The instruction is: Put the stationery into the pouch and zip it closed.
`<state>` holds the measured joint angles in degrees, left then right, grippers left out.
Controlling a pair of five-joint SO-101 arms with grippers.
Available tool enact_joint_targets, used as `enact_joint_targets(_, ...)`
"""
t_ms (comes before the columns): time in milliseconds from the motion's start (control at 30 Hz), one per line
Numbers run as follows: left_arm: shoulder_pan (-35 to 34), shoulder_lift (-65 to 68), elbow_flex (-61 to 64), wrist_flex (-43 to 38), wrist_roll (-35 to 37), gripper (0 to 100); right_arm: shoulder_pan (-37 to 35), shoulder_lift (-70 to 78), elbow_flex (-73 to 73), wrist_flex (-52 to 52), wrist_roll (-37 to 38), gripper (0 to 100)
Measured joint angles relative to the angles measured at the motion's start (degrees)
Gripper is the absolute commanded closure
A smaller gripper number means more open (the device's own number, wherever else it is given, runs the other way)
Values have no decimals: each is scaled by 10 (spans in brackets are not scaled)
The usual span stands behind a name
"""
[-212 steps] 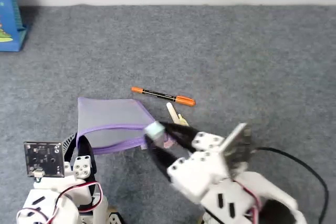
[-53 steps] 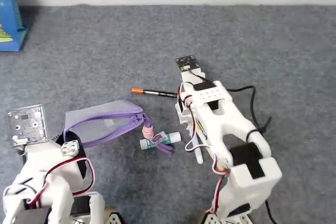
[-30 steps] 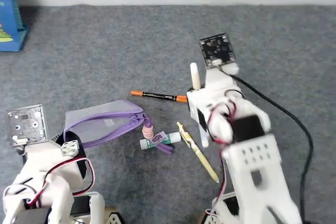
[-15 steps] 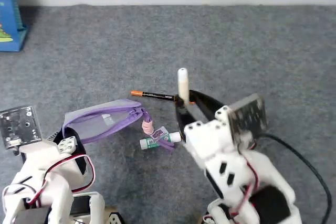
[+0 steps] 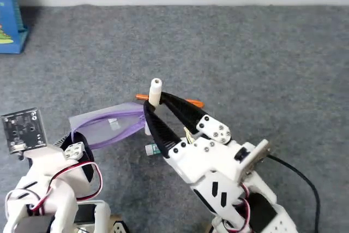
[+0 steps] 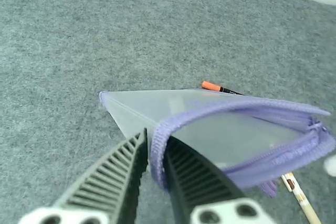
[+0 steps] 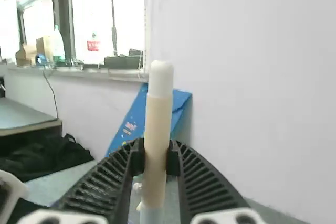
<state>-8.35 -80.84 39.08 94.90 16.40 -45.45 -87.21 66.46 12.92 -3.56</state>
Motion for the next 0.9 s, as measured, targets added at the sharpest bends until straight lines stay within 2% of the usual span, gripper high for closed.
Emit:
enact_joint_targets(167, 2, 0, 0, 0, 0, 988, -33, 0, 20, -89, 0, 991)
enact_joint_targets(400, 2, -1, 5, 0, 0, 988, -40, 5, 20, -149, 0, 991)
enact_joint_targets(533, 2, -5, 7, 0, 0, 988, -41, 86, 34, -198, 0, 991)
enact_joint_targets(733, 2, -5, 8, 0, 0, 988, -42, 237, 66, -339, 0, 991)
enact_joint_targets(900, 2, -5, 8, 0, 0, 988, -43, 292, 84, -364, -1, 983)
